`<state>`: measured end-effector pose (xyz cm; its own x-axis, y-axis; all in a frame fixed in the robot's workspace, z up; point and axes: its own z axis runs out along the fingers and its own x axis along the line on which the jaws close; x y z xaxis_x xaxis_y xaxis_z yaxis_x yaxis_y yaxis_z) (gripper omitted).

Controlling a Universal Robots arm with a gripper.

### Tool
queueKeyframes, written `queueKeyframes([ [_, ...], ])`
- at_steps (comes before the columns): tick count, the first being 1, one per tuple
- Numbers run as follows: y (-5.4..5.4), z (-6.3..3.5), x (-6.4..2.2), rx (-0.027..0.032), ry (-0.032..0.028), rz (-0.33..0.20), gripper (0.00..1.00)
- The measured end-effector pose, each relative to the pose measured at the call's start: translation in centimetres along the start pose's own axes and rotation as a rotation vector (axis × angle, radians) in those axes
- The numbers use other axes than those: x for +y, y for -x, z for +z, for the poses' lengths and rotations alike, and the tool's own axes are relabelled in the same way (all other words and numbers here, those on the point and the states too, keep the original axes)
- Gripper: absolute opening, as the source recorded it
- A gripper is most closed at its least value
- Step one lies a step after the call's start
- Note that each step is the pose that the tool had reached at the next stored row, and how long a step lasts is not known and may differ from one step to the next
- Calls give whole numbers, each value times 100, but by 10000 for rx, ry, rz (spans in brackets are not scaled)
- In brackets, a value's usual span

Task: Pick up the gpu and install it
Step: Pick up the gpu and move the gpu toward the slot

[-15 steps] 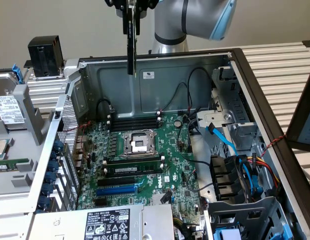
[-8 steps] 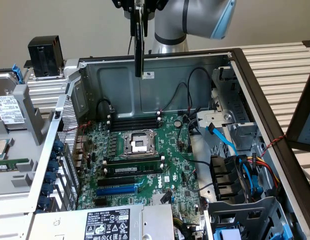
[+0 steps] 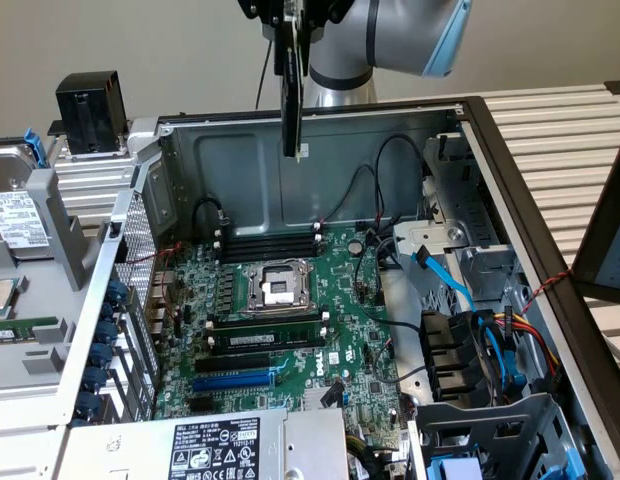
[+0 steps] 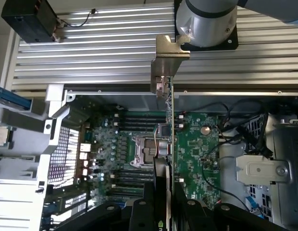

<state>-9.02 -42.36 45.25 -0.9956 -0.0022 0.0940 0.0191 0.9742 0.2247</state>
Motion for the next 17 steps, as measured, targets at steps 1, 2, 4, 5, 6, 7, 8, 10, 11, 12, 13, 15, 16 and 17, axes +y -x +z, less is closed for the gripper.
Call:
queueKeyframes([
  [1, 1, -1, -3, 0, 2, 0, 27],
  [2, 2, -1, -5, 0, 4, -1, 27],
  [4, 3, -3, -11, 1, 7, -2, 27],
  [5, 4, -4, -13, 1, 10, -3, 27],
  [6, 5, -4, -16, 1, 12, -4, 27],
  [7, 6, -5, -19, 1, 15, -5, 27],
  [8, 6, -6, -22, 1, 17, -5, 27],
  [10, 8, -7, -27, 1, 21, -6, 27],
  [11, 9, -8, -30, 1, 23, -7, 27],
  [12, 10, -8, -33, 1, 26, -8, 27],
  [13, 10, -9, -35, 2, 28, -9, 27],
  [15, 12, -11, -41, 2, 31, -9, 27],
  [16, 13, -11, -43, 2, 34, -10, 27],
  [17, 14, -12, -46, 3, 34, -11, 27],
])
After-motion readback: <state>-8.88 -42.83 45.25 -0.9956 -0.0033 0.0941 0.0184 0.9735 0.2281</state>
